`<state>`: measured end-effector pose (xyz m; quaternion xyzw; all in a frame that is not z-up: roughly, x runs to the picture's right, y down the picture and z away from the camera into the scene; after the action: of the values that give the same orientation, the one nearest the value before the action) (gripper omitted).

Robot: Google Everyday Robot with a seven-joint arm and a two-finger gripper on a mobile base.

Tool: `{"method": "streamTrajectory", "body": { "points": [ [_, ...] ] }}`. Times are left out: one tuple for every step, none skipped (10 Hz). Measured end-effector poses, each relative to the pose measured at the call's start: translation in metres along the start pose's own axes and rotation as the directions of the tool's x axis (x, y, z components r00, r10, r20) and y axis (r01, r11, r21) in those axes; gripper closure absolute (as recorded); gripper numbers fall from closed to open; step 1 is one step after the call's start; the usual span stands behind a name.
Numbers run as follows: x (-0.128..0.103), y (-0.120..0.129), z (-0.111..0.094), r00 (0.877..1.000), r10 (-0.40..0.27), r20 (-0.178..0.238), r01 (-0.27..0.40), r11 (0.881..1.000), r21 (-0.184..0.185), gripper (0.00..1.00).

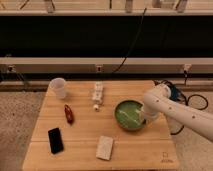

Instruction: Pick up the ceramic bowl

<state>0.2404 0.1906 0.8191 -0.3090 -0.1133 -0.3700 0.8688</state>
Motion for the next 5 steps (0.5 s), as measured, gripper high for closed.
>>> {"method": "streamTrajectory", "body": {
  "points": [
    [0.003,-0.003,-0.013,1.0,-0.004,-0.006,0.003,1.0,-0.006,1.0],
    [0.005,-0.006,-0.023,1.0,-0.007,-0.009,0.007,1.0,-0.01,1.0],
    [0.007,-0.009,-0.028,1.0,-0.01,-0.012,0.01,1.0,-0.012,1.0],
    [0.008,-0.011,-0.031,1.0,-0.016,-0.012,0.015,1.0,-0.016,1.0],
    [0.009,-0.012,-0.031,1.0,-0.02,-0.016,0.02,1.0,-0.018,1.0]
  ]
}}
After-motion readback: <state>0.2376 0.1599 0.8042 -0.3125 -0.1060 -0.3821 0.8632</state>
